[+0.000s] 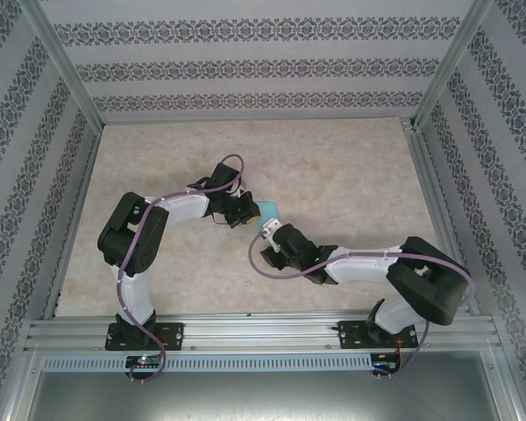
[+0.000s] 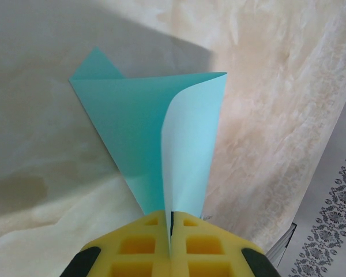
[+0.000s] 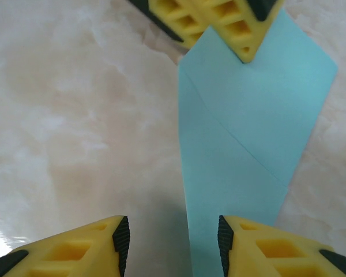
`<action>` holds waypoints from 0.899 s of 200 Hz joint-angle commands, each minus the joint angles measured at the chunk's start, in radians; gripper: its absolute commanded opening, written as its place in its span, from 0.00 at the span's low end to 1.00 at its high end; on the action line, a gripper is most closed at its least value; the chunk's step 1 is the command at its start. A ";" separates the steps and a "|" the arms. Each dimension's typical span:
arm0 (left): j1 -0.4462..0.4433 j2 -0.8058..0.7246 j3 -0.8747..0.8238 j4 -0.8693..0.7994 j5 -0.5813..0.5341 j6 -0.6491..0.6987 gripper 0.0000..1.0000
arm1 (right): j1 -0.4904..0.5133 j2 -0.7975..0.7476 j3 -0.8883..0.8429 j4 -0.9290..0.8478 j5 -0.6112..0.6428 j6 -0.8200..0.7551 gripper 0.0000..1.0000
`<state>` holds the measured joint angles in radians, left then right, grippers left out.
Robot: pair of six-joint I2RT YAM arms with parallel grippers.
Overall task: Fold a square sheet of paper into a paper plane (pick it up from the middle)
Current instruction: Fold the wing for the fifth time at the center of the table.
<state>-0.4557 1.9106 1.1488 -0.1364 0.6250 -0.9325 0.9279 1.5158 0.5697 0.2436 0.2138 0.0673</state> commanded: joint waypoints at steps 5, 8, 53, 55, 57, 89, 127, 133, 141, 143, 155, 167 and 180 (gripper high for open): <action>0.012 -0.006 0.022 -0.047 0.003 0.001 0.01 | 0.025 0.060 0.051 0.033 0.165 -0.121 0.47; 0.012 -0.005 0.024 -0.047 0.005 0.002 0.01 | 0.026 0.066 0.052 0.036 0.166 -0.128 0.46; 0.012 -0.001 0.025 -0.058 0.000 0.008 0.01 | 0.030 0.110 0.075 0.039 0.209 -0.159 0.39; 0.012 -0.001 0.025 -0.057 0.002 0.007 0.01 | 0.032 0.112 0.076 0.038 0.210 -0.161 0.39; 0.012 -0.001 0.025 -0.056 0.003 0.006 0.01 | 0.032 0.114 0.076 0.037 0.211 -0.161 0.39; 0.012 -0.007 0.027 -0.060 0.000 0.009 0.01 | 0.037 0.143 0.077 0.041 0.209 -0.162 0.35; 0.012 -0.014 0.033 -0.070 0.004 0.015 0.01 | 0.056 0.173 0.093 0.043 0.237 -0.174 0.33; 0.012 -0.017 0.032 -0.073 0.002 0.017 0.01 | 0.058 0.176 0.095 0.043 0.241 -0.174 0.33; 0.012 -0.019 0.033 -0.072 0.001 0.018 0.01 | 0.058 0.181 0.097 0.042 0.245 -0.176 0.33; 0.012 -0.019 0.032 -0.073 0.001 0.018 0.02 | 0.058 0.182 0.097 0.043 0.248 -0.176 0.32; 0.012 -0.020 0.029 -0.073 0.001 0.019 0.01 | 0.060 0.183 0.095 0.046 0.259 -0.174 0.30; 0.012 -0.020 0.026 -0.074 0.000 0.020 0.02 | 0.060 0.178 0.090 0.046 0.257 -0.173 0.25; 0.012 -0.021 0.024 -0.072 -0.001 0.019 0.02 | 0.060 0.177 0.088 0.037 0.257 -0.175 0.21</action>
<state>-0.4557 1.9106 1.1526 -0.1726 0.6250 -0.9318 0.9783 1.6863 0.6460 0.2810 0.4377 -0.0975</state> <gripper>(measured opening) 0.063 0.248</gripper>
